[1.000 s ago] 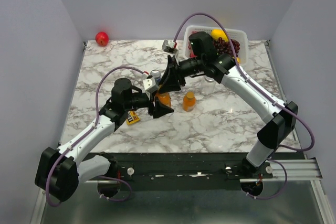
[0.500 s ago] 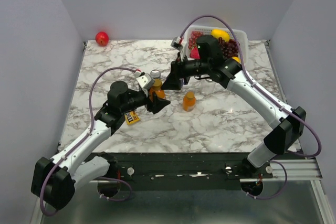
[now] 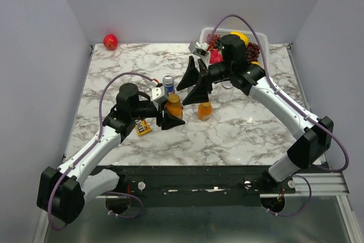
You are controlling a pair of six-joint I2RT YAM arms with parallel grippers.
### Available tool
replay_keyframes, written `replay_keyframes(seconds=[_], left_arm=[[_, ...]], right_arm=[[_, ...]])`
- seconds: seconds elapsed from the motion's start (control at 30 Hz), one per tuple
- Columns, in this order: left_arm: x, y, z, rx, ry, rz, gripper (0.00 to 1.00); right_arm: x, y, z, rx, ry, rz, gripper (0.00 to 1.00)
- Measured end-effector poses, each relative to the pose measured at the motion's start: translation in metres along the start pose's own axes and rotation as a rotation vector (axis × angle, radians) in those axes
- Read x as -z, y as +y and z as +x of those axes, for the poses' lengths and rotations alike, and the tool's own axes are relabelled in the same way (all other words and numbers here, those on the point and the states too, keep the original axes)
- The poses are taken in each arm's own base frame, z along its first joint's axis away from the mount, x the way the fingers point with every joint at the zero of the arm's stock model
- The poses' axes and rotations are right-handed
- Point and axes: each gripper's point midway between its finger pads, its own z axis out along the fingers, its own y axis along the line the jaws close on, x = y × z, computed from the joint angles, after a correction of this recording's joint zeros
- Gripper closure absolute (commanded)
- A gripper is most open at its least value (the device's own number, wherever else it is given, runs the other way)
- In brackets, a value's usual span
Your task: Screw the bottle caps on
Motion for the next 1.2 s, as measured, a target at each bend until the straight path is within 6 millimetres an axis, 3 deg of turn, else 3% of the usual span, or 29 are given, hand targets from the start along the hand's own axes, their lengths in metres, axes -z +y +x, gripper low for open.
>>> replay_keyframes(seconds=[0.33,0.63,0.7,0.87,1.0,1.03,1.07,1.1,1.17,1.2], left_arm=[[-0.006,-0.012,-0.013,-0.031,-0.012,0.064,1.0],[-0.008,-0.01,-0.012,-0.018,-0.008,0.06,1.0],[-0.008,-0.01,-0.013,-0.016,-0.011,0.057,1.0],[-0.011,0.004,-0.017,0.011,-0.024,-0.037,1.0],[-0.018,0.03,-0.023,0.052,-0.038,-0.25,1.0],[-0.018,0.036,-0.024,0.066,-0.04,-0.299,1.0],[-0.016,0.043,-0.025,0.079,-0.039,-0.343,1.0],[-0.015,0.048,-0.025,0.08,-0.038,-0.377,1.0],[-0.011,0.053,-0.024,0.077,-0.032,-0.408,1.0],[-0.008,0.054,-0.023,0.071,-0.028,-0.415,1.0]], right_arm=[[-0.018,0.004,0.008,0.022,0.016,-0.07,0.22],[-0.022,-0.003,0.007,0.021,0.01,-0.061,0.62],[-0.023,-0.005,0.007,0.016,0.009,-0.048,0.78],[-0.02,-0.017,0.002,0.014,0.001,0.085,1.0],[-0.013,-0.036,-0.004,-0.058,-0.029,0.319,0.96],[-0.011,-0.041,-0.006,-0.076,-0.04,0.37,0.88],[-0.01,-0.045,-0.008,-0.088,-0.051,0.408,0.62],[-0.011,-0.048,-0.01,-0.094,-0.059,0.43,0.5],[-0.011,-0.05,-0.01,-0.098,-0.062,0.449,0.29],[-0.011,-0.051,-0.009,-0.096,-0.061,0.45,0.28]])
